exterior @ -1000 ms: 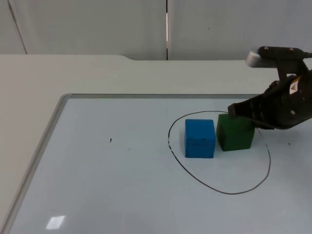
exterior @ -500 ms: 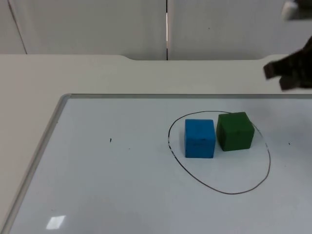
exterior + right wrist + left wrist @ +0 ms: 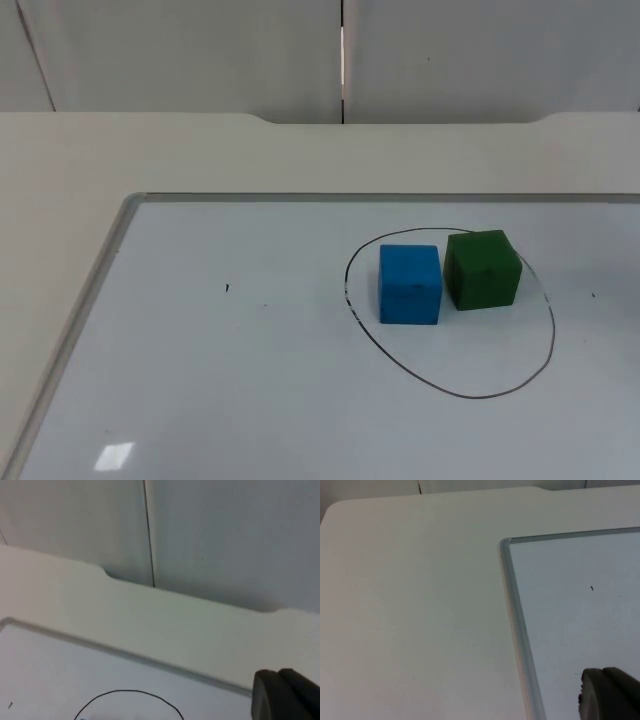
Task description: Push the two cubes into the marked area.
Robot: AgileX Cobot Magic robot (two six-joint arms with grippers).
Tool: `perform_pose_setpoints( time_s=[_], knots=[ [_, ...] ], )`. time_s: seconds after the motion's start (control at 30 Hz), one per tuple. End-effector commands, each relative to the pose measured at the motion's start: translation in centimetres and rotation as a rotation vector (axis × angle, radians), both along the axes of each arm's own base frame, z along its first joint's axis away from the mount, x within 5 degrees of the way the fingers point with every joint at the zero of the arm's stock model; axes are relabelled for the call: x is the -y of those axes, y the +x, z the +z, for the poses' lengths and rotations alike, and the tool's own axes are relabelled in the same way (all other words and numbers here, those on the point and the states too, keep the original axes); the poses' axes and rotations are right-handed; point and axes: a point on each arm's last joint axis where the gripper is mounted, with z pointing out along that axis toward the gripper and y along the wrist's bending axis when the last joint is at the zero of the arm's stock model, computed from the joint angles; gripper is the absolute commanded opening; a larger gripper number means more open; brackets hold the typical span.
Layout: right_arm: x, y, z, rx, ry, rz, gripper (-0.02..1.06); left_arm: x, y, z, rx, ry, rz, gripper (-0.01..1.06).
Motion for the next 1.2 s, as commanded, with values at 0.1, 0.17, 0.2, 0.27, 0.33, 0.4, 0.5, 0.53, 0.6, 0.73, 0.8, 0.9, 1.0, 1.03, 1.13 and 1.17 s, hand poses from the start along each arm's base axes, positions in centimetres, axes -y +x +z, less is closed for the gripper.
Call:
perform_pose_setpoints(
  time_s=[0.1,0.17,0.2,0.27,0.33,0.4,0.5,0.53,0.6,0.73,0.8,0.9,1.0,1.03,1.13,1.17],
  knots=[
    [1.2,-3.5,2.1,0.071,-0.004,0.0,0.0,0.0,0.1,-0.1,0.008,-0.006,0.005,0.0],
    [1.7,-5.1,2.4,0.102,0.006,-0.001,0.0,0.0,0.1,-0.1,0.008,-0.006,0.005,0.0],
    [1.9,-6.0,2.4,0.117,0.01,-0.001,0.0,0.0,0.1,-0.1,0.008,-0.006,0.005,0.0],
    [2.3,-7.2,1.8,0.117,0.01,-0.001,0.0,0.0,0.1,-0.1,0.008,-0.006,0.005,0.0],
    [2.6,-8.2,1.3,0.118,0.01,-0.002,0.0,0.0,0.1,-0.1,0.008,-0.006,0.005,0.0],
    [2.9,-9.4,0.1,0.089,0.006,-0.001,0.0,0.0,0.1,-0.1,0.008,-0.006,0.005,0.0],
    [3.2,-10.5,-0.8,0.088,0.011,0.0,0.0,0.0,0.1,-0.1,0.008,-0.006,0.005,0.0],
    [3.4,-10.9,-1.4,0.082,0.009,-0.001,0.0,0.0,0.1,-0.1,0.008,-0.006,0.005,0.0],
    [3.5,-11.4,-2.0,0.08,0.008,-0.001,0.0,0.0,0.1,-0.1,0.008,-0.006,0.005,0.0],
    [4.1,-13.3,-4.1,0.068,0.031,-0.01,0.0,0.0,0.1,-0.1,0.008,-0.006,0.005,0.0],
    [4.2,-13.8,-4.4,0.067,0.04,-0.013,0.0,0.0,0.1,-0.1,0.008,-0.006,0.005,0.0],
    [4.6,-15.2,-4.7,0.064,0.056,-0.012,0.0,0.0,0.1,-0.1,0.008,-0.006,0.005,0.0],
    [4.8,-16.1,-4.8,0.074,0.057,-0.011,0.0,0.0,0.1,-0.1,0.008,-0.006,0.005,0.0],
    [5.0,-16.9,-4.8,0.084,0.066,-0.009,0.0,0.0,0.1,-0.1,0.008,-0.006,0.005,0.0],
    [5.3,-17.8,-5.0,0.083,0.066,-0.009,0.0,0.0,0.1,-0.1,0.008,-0.006,0.005,0.0],
    [5.4,-18.3,-5.2,0.076,0.064,-0.009,0.0,0.0,0.1,-0.1,0.008,-0.006,0.005,0.0]
  ],
)
